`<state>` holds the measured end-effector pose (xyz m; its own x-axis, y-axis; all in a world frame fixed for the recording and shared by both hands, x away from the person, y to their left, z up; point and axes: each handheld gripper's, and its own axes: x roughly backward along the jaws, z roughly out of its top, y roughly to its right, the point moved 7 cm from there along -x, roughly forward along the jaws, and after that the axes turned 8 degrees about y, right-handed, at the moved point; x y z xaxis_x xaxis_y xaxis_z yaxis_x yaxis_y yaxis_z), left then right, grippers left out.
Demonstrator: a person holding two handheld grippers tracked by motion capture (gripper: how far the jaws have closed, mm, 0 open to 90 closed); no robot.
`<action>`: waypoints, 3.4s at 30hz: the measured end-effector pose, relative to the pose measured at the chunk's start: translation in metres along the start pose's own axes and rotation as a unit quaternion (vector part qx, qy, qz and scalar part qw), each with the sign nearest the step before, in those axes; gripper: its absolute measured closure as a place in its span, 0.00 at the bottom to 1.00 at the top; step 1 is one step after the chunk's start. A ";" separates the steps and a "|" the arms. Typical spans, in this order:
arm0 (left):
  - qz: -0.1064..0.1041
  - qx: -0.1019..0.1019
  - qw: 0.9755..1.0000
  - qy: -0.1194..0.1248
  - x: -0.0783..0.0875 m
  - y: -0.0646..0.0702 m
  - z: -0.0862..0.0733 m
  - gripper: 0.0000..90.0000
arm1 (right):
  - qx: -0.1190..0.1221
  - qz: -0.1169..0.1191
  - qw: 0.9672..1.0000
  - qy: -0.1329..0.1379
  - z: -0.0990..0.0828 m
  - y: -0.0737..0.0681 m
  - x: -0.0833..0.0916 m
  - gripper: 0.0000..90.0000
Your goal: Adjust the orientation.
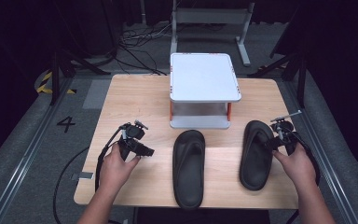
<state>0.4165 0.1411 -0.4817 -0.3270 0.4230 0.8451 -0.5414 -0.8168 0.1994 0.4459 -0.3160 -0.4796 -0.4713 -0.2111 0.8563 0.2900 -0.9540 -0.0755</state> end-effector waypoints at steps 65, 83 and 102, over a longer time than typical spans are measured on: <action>-0.077 -0.095 0.989 -0.087 -0.029 0.075 -0.008 0.55 | 0.080 0.032 0.993 -0.087 -0.038 -0.098 -0.002 0.79; -0.102 -0.094 0.986 -0.093 -0.029 0.085 -0.009 0.66 | 0.069 0.056 0.995 -0.051 -0.031 -0.102 0.013 0.63; -0.080 -0.072 0.993 -0.057 -0.020 0.074 -0.005 0.55 | 0.131 0.092 0.986 0.039 -0.025 -0.198 0.014 0.26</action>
<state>0.3795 0.0740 -0.4866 -0.1437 0.4886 0.8606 -0.6874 -0.6749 0.2684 0.3613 -0.1358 -0.4659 -0.4502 -0.4014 0.7976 0.5778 -0.8120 -0.0825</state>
